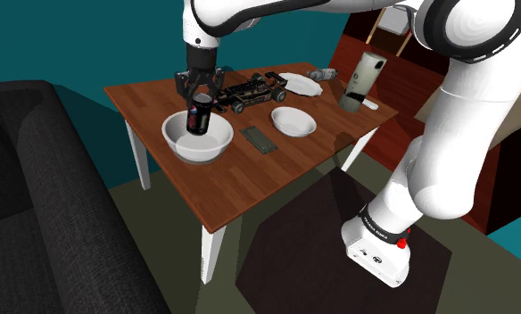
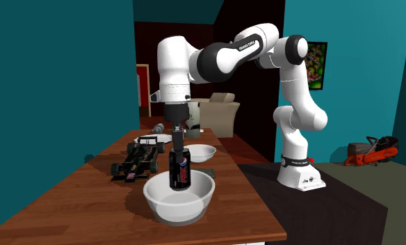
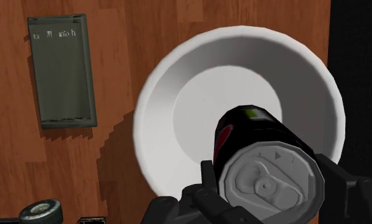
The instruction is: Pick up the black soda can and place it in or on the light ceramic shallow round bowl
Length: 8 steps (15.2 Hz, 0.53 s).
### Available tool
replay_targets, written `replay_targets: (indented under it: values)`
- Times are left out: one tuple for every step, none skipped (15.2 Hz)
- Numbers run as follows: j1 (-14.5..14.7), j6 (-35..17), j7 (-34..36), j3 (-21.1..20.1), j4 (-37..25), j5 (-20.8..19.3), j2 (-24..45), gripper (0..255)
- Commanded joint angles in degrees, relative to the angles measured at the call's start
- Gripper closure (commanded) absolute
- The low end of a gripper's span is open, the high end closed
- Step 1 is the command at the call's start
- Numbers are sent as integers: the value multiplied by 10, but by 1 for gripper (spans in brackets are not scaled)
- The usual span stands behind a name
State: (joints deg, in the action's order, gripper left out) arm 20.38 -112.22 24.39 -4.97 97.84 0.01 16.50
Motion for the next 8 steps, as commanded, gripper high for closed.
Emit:
replay_targets:
  values:
    - [0, 0, 0, 0, 0, 0, 0, 255]
    - [0, 0, 0, 0, 0, 0, 0, 255]
    - [0, 0, 0, 0, 0, 0, 0, 255]
    - [0, 0, 0, 0, 0, 0, 0, 255]
    - [0, 0, 0, 0, 0, 0, 0, 0]
    - [0, 0, 0, 0, 0, 0, 0, 0]
    - [0, 0, 0, 0, 0, 0, 0, 0]
    - [0, 0, 0, 0, 0, 0, 0, 0]
